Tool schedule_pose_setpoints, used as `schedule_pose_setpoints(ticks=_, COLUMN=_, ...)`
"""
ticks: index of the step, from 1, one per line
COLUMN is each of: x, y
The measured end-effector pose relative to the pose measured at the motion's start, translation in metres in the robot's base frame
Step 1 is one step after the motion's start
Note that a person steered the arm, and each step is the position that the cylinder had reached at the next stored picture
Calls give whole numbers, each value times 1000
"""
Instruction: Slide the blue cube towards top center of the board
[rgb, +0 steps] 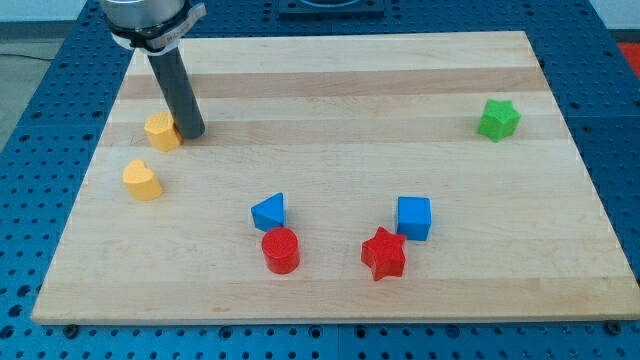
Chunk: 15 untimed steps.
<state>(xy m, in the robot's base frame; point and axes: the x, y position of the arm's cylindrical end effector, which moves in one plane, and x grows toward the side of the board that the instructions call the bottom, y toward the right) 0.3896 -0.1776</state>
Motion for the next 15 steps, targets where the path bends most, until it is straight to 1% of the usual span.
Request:
schedule_pose_setpoints(ticks=1, x=21, y=103)
schedule_pose_setpoints(ticks=2, x=83, y=179)
schedule_pose_setpoints(ticks=3, x=134, y=190)
schedule_pose_setpoints(ticks=4, x=140, y=165)
schedule_pose_setpoints(ticks=5, x=133, y=107)
schedule_pose_setpoints(ticks=6, x=133, y=71)
schedule_pose_setpoints(ticks=7, x=141, y=51)
schedule_pose_setpoints(ticks=8, x=190, y=58)
schedule_pose_setpoints(ticks=9, x=208, y=142)
schedule_pose_setpoints(ticks=10, x=208, y=163)
schedule_pose_setpoints(ticks=11, x=200, y=199)
schedule_pose_setpoints(ticks=12, x=189, y=255)
schedule_pose_setpoints(ticks=13, x=165, y=283)
schedule_pose_setpoints(ticks=14, x=115, y=268)
schedule_pose_setpoints(ticks=15, x=71, y=274)
